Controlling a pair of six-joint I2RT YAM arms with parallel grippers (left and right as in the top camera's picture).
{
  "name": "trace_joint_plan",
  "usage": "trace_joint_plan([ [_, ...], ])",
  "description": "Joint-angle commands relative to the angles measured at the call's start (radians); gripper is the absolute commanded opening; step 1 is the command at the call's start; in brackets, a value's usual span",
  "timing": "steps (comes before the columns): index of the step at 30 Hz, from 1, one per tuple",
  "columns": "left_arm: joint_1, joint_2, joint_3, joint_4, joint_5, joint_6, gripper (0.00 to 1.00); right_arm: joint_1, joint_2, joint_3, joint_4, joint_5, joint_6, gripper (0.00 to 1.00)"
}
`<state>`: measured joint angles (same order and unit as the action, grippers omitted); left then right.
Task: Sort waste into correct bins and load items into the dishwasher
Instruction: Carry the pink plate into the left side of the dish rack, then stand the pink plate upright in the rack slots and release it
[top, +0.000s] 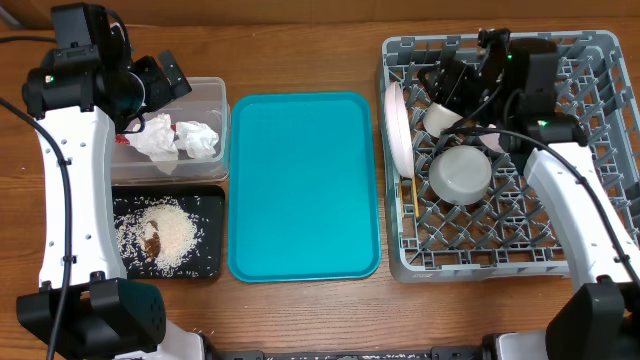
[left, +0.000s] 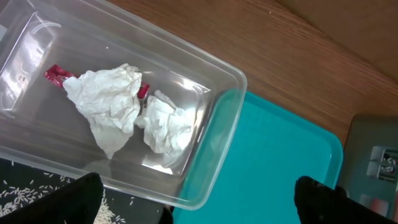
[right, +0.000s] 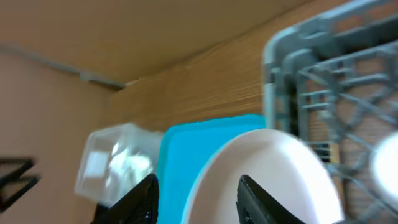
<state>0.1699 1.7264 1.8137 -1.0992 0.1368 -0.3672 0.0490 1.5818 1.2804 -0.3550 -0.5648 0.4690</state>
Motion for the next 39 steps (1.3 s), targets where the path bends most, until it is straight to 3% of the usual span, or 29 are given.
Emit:
trace_joint_plan([
  [1, -0.006, 0.005, 0.023, 0.000, -0.014, 0.004, 1.00, 0.026, -0.045, 0.045, -0.008, -0.171, -0.127, 0.43],
  [4, -0.006, 0.005, 0.023, 0.000, -0.014, 0.004, 1.00, 0.057, -0.048, 0.045, -0.063, -0.145, -0.217, 0.42],
  [10, -0.006, 0.005, 0.023, 0.000, -0.014, 0.004, 1.00, 0.129, -0.048, 0.043, -0.206, 0.153, -0.307, 0.39],
  [15, -0.006, 0.005, 0.023, 0.000, -0.014, 0.004, 1.00, 0.199, -0.033, 0.041, -0.235, 0.206, -0.334, 0.37],
  [20, -0.006, 0.005, 0.023, 0.000, -0.014, 0.004, 1.00, 0.246, -0.020, 0.034, -0.243, 0.300, -0.343, 0.27],
  [27, -0.006, 0.005, 0.023, 0.000, -0.014, 0.004, 1.00, 0.239, -0.020, 0.035, -0.259, 0.396, -0.343, 0.04],
  [39, -0.006, 0.005, 0.023, 0.000, -0.014, 0.004, 1.00, 0.154, -0.086, 0.072, -0.207, 0.396, -0.343, 0.04],
])
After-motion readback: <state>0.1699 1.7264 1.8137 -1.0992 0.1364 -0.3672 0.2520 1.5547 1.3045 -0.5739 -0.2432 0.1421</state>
